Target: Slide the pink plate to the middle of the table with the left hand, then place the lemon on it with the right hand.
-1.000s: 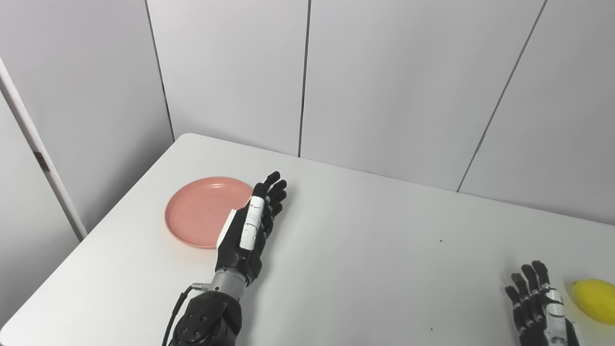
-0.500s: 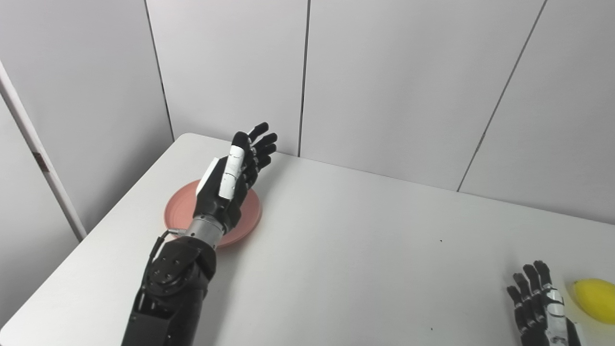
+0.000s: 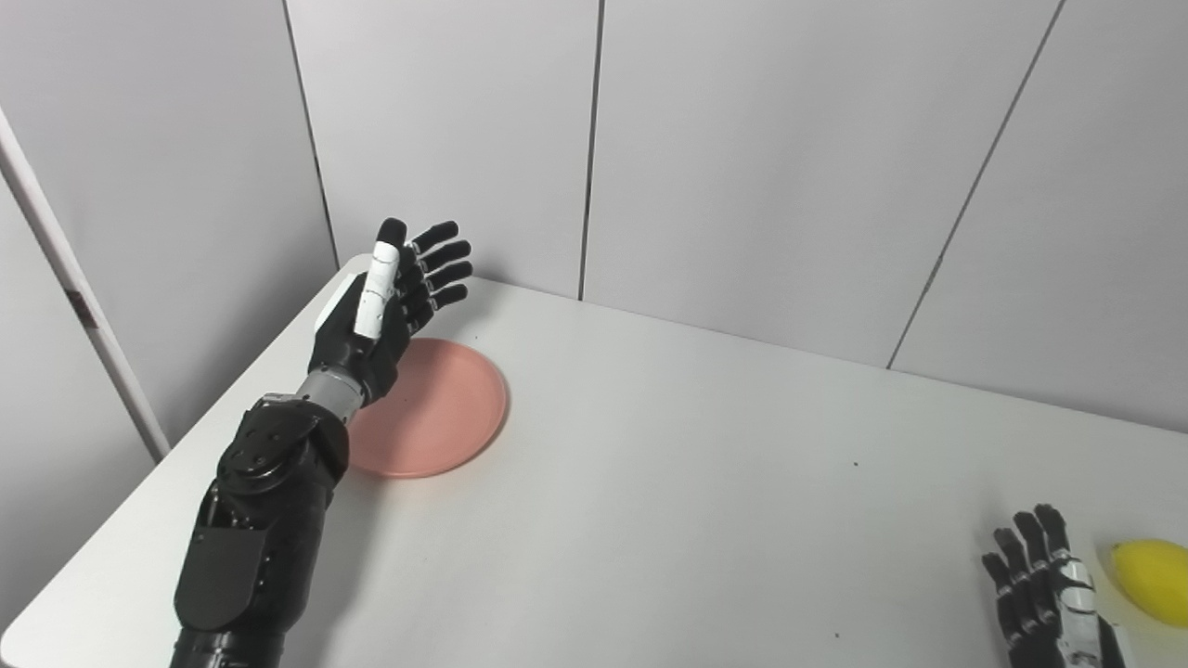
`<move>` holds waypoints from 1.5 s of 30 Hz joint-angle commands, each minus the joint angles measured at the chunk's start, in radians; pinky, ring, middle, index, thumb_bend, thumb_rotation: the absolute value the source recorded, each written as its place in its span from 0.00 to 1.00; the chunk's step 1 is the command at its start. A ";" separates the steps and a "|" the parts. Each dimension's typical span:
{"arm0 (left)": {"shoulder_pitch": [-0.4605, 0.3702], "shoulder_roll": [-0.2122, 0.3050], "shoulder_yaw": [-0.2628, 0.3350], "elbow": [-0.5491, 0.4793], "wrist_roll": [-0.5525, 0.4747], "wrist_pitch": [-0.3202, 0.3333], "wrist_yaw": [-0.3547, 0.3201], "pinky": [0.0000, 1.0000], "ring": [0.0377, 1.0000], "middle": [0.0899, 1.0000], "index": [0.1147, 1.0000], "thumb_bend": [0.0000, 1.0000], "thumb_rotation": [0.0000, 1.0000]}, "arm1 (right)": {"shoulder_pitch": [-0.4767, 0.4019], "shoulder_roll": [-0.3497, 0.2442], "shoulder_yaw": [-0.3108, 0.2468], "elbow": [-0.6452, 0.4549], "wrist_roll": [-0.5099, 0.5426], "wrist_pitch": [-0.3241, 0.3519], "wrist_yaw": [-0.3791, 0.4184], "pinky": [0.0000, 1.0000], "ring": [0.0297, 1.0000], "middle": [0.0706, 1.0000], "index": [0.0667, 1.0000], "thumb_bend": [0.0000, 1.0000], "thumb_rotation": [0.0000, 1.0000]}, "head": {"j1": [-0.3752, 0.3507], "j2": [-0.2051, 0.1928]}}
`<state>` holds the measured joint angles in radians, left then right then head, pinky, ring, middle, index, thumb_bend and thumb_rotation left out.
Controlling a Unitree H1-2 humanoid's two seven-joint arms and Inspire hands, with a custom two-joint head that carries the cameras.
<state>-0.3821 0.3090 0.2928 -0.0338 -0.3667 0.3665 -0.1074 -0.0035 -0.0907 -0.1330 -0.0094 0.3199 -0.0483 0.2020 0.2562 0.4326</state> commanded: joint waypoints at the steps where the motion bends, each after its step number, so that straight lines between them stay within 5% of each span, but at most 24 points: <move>1: -0.061 0.054 0.022 0.006 -0.013 -0.054 -0.020 0.84 0.84 0.82 0.81 1.00 0.91 | 0.068 0.026 0.008 0.073 0.006 -0.025 0.005 1.00 0.99 1.00 1.00 0.59 0.90 | -0.002 0.001; 10: -0.097 0.117 0.077 0.148 0.000 -0.119 -0.026 0.74 0.75 0.73 0.71 1.00 0.83 | 0.068 0.023 0.009 0.071 0.010 -0.026 0.011 1.00 0.99 1.00 1.00 0.60 0.90 | -0.002 0.001; 27: -0.142 0.209 0.108 0.439 0.002 -0.260 -0.083 0.68 0.69 0.68 0.70 1.00 0.77 | 0.071 0.024 0.005 0.067 0.011 -0.023 0.006 1.00 0.98 0.99 1.00 0.60 0.89 | -0.002 0.004; 45: -0.185 0.199 0.113 0.702 -0.003 -0.415 -0.099 0.67 0.65 0.65 0.74 1.00 0.76 | 0.076 0.023 0.008 0.053 0.002 -0.020 0.003 1.00 0.97 0.99 1.00 0.60 0.89 | -0.015 0.010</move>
<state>-0.5149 0.4878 0.4004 0.6817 -0.3652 0.0058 -0.2042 0.0033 -0.0939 -0.1337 -0.0145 0.3187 -0.0483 0.2039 0.2424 0.4418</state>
